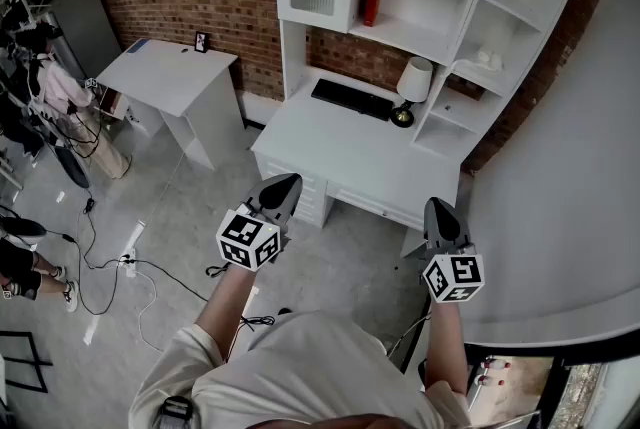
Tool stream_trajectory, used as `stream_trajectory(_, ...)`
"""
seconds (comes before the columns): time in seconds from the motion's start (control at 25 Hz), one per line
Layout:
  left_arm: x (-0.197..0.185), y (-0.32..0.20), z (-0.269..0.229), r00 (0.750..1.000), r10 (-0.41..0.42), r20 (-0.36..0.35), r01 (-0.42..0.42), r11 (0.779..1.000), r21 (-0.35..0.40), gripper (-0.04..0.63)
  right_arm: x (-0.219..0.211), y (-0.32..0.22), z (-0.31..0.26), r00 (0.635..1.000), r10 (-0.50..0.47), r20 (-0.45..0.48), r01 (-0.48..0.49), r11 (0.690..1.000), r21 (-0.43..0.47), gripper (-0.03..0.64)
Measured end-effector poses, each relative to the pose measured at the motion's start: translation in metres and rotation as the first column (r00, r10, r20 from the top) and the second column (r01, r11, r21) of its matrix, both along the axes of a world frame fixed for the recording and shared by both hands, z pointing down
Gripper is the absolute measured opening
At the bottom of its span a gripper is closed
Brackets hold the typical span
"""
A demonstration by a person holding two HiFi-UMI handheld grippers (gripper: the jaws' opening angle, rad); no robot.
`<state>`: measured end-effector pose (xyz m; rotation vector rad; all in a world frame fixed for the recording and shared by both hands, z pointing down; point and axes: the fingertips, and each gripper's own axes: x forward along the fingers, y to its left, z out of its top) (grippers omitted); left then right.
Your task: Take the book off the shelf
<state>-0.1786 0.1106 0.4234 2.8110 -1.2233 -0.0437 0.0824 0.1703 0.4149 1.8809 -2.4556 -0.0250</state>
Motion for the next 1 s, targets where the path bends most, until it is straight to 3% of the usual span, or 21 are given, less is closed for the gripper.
stream_trajectory(1.0, -0.020, 0.000, 0.011, 1.000, 0.020, 0.000, -0.020, 1.000, -0.022, 0.005, -0.029, 0.000, 0.012, 1.000, 0.002, 0.019, -0.001, 1.000, -0.022, 0.002)
